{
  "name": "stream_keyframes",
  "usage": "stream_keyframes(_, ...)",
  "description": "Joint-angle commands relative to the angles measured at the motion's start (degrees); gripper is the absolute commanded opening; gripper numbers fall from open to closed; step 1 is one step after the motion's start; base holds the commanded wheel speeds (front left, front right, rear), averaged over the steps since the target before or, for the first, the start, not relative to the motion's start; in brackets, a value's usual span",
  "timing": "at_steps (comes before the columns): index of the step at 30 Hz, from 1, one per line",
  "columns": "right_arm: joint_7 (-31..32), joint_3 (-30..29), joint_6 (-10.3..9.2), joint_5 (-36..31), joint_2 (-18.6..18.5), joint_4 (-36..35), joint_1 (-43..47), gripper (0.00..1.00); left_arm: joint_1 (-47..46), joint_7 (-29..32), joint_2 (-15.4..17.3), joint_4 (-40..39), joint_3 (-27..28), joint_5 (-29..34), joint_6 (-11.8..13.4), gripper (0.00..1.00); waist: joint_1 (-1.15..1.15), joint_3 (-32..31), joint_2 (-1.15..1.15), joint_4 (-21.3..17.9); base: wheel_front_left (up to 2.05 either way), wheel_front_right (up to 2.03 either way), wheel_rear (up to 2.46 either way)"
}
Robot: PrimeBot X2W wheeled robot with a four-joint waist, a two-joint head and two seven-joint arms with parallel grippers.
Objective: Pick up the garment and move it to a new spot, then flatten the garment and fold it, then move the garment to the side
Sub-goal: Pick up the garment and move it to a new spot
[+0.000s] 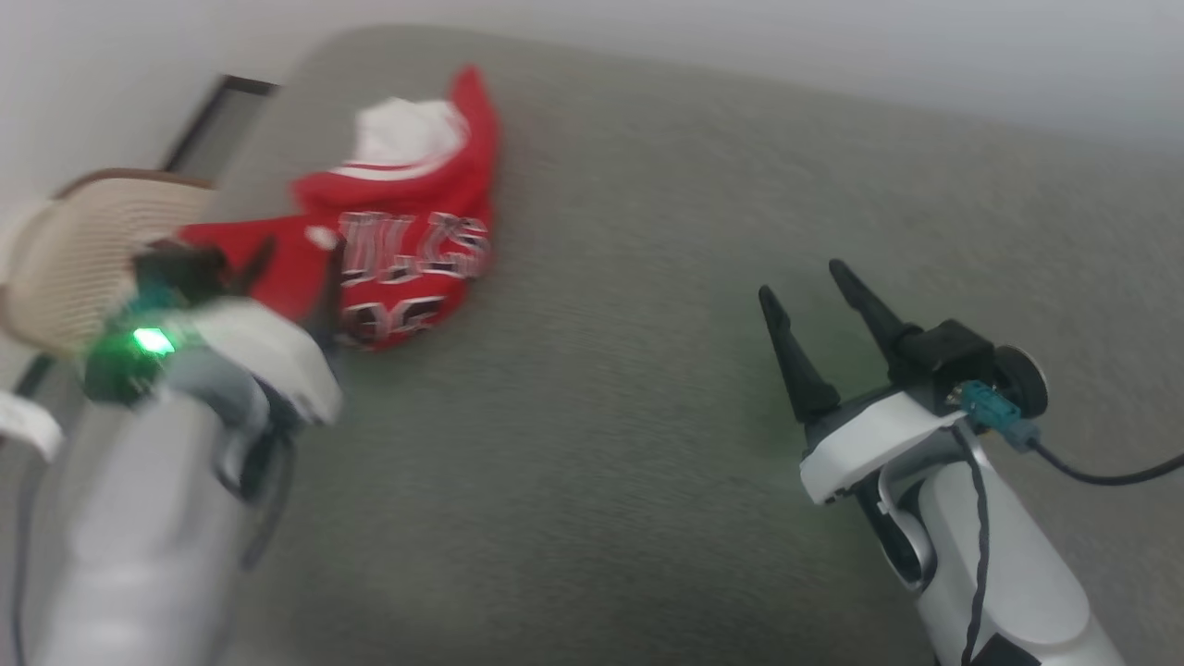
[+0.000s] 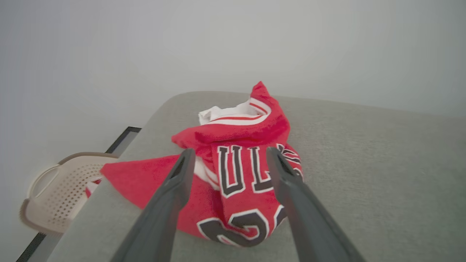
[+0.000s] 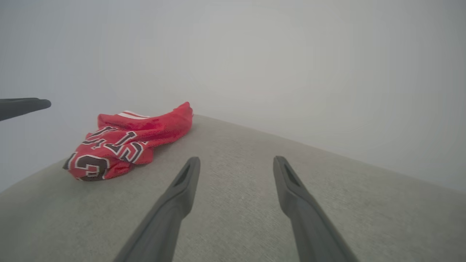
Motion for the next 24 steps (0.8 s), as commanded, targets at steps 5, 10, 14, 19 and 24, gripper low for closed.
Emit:
stream_keyframes(5, -0.2, -1.0, 0.00, -0.8, 0.5, -1.0, -1.4, 1.00, -8.1, 12.1, 4.7, 7.5, -2.3, -8.2, -0.1, 1.00, 0.00, 6.2, 0.00, -7.4, 0.00, 0.00, 0.00)
stream_keyframes(10, -0.2, -0.5, 0.00, -1.0, 1.2, -1.6, -2.9, 1.00, -12.6, 24.9, 8.2, 13.6, -4.1, -16.2, -0.1, 1.00, 0.00, 8.3, 0.00, -10.7, 0.00, 0.00, 0.00)
stream_keyframes(14, -0.2, -0.5, 0.00, -1.0, 1.7, -2.1, -4.5, 1.00, -13.5, 31.3, 10.9, 15.4, -4.9, -22.4, -0.1, 1.00, 0.00, 10.6, 0.00, -13.9, 0.00, 0.00, 0.00)
stream_keyframes(19, -0.2, -0.8, 0.00, -1.6, 2.1, -2.7, -5.3, 1.00, -12.9, 36.2, 12.0, 16.3, -7.1, -27.7, -0.1, 1.00, 0.00, 12.8, 0.00, -16.1, 0.00, 0.00, 0.00)
stream_keyframes(24, -0.2, -1.2, 0.00, -1.8, 2.2, -3.1, -5.2, 1.00, -11.8, 36.5, 11.9, 16.7, -10.0, -30.4, -0.1, 0.66, 0.00, 12.8, 0.00, -16.7, 0.00, 0.00, 0.00)
